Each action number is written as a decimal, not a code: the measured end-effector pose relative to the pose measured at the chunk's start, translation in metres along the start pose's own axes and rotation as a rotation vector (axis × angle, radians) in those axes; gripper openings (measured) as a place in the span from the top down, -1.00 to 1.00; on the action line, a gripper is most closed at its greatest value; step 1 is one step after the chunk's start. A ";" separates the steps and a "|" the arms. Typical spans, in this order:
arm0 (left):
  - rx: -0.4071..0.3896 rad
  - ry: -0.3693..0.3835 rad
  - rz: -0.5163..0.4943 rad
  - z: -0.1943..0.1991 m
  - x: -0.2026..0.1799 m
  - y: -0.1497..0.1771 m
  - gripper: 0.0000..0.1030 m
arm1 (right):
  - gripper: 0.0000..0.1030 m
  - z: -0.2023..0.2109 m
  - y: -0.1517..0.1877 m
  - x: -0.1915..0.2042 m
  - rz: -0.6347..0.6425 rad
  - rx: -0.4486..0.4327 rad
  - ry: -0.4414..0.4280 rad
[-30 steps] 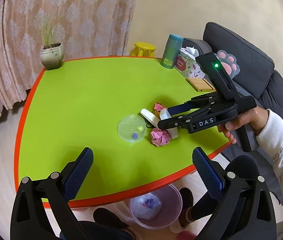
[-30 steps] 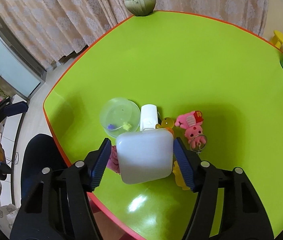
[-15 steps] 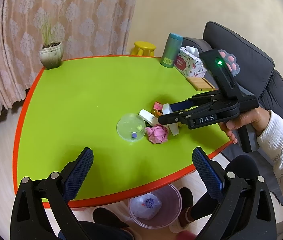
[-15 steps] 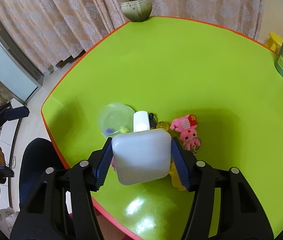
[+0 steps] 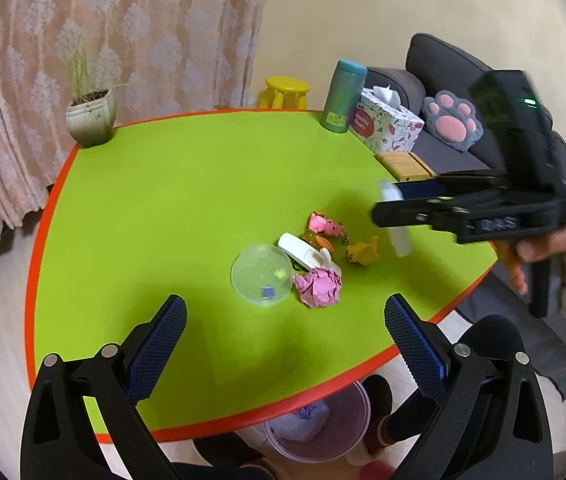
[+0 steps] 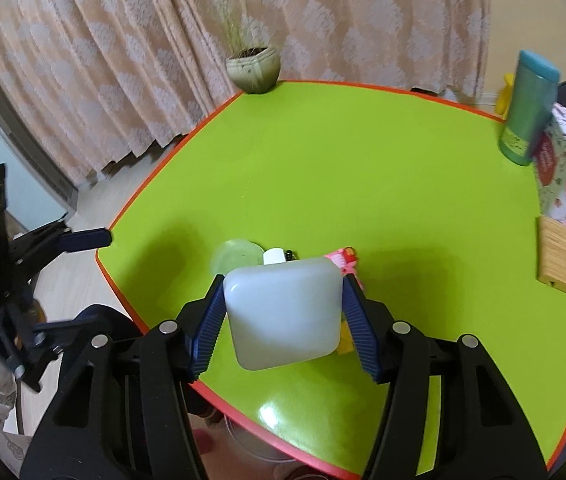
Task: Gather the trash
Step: 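Lift the white jug with the right tool while the left tool grasps the clear dome container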
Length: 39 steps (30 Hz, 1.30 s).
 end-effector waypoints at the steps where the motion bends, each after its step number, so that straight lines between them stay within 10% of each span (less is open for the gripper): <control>1: 0.007 -0.003 0.000 -0.003 0.002 -0.003 -0.85 | -0.12 0.003 0.001 -0.001 -0.002 -0.004 0.000; 26: 0.304 -0.001 0.044 -0.098 0.026 -0.015 -0.84 | -0.12 0.039 0.009 -0.033 -0.064 -0.050 0.048; 39: 0.346 0.034 0.072 -0.113 0.023 0.000 -0.20 | -0.12 0.038 0.010 -0.034 -0.068 -0.049 0.049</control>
Point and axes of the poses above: each gripper's, at about its wrist camera, not at the fingertips, and z roughly against the way its jaws point, x to its left, y to its underside, the point moved 10 cm from there along -z, roughly the way its jaws point, and after that the axes turned 11 degrees about -z, right-handed, at the moved point
